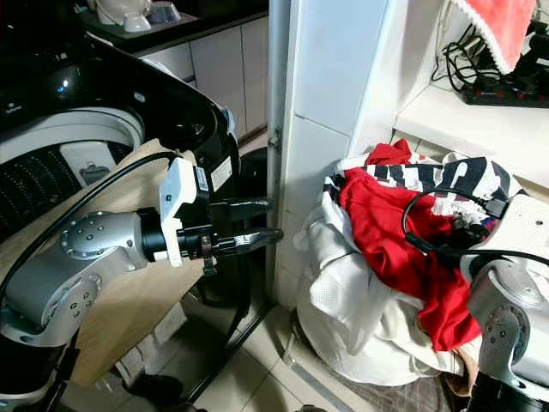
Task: Clothes washing
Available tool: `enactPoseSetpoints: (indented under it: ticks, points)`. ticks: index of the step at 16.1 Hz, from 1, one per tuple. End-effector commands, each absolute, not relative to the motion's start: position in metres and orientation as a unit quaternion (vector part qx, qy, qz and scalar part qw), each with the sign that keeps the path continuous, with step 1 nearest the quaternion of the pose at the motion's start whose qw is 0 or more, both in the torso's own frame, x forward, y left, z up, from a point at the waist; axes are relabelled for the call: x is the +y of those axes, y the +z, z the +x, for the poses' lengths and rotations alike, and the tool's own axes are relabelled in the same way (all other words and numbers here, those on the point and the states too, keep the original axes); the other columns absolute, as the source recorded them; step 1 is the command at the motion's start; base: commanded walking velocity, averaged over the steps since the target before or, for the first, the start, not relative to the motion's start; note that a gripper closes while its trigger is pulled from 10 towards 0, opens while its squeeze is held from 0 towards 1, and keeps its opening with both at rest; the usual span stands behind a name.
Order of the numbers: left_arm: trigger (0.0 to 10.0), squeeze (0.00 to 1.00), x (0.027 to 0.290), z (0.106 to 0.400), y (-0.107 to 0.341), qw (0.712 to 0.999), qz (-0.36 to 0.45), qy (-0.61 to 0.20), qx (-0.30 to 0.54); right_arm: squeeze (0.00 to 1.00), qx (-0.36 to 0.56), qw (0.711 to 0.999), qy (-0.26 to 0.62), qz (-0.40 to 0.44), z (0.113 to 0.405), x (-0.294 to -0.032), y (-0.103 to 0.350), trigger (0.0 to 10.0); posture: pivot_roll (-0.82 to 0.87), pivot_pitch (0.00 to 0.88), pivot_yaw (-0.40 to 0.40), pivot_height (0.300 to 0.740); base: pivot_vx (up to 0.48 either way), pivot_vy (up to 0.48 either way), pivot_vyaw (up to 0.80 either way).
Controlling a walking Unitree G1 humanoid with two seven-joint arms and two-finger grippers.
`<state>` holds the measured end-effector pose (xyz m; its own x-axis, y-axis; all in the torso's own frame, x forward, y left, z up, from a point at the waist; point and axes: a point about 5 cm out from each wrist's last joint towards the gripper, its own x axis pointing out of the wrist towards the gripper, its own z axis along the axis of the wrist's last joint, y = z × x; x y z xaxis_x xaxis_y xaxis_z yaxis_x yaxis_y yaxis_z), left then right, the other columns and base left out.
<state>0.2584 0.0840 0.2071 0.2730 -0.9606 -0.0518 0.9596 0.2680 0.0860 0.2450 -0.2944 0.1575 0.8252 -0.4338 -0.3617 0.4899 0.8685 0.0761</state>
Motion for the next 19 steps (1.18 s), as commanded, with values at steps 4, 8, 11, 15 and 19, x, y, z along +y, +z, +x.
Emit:
enactPoseSetpoints:
  ticks: [4,8,11,15,19]
  points:
    - [10.0,0.00,0.083,0.256,0.208,0.791,0.059,-0.608,-0.010,0.00,0.197,0.940,-0.254,0.113,0.242,-0.299,0.147,9.3,-0.11,0.000,0.007,0.740,0.000,0.000,0.00]
    - [10.0,0.00,0.084,0.256,0.208,0.791,0.060,-0.609,-0.009,0.00,0.217,0.934,-0.256,0.122,0.238,-0.299,0.140,0.5,-0.11,0.000,0.007,0.740,0.000,0.000,0.00]
    - [10.0,0.00,0.084,0.257,0.209,0.791,0.061,-0.608,-0.010,0.00,0.220,0.933,-0.256,0.123,0.238,-0.300,0.140,0.0,-0.11,0.000,0.008,0.740,0.000,0.000,0.00]
    - [10.0,0.00,0.084,0.257,0.209,0.793,0.061,-0.606,-0.011,0.00,0.219,0.934,-0.253,0.122,0.238,-0.299,0.141,0.0,-0.11,0.000,0.006,0.740,0.000,0.000,0.00]
    - [10.0,0.00,0.084,0.258,0.209,0.794,0.061,-0.605,-0.011,0.00,0.217,0.935,-0.250,0.124,0.239,-0.298,0.141,0.0,-0.11,0.000,0.005,0.740,0.000,0.000,0.00]
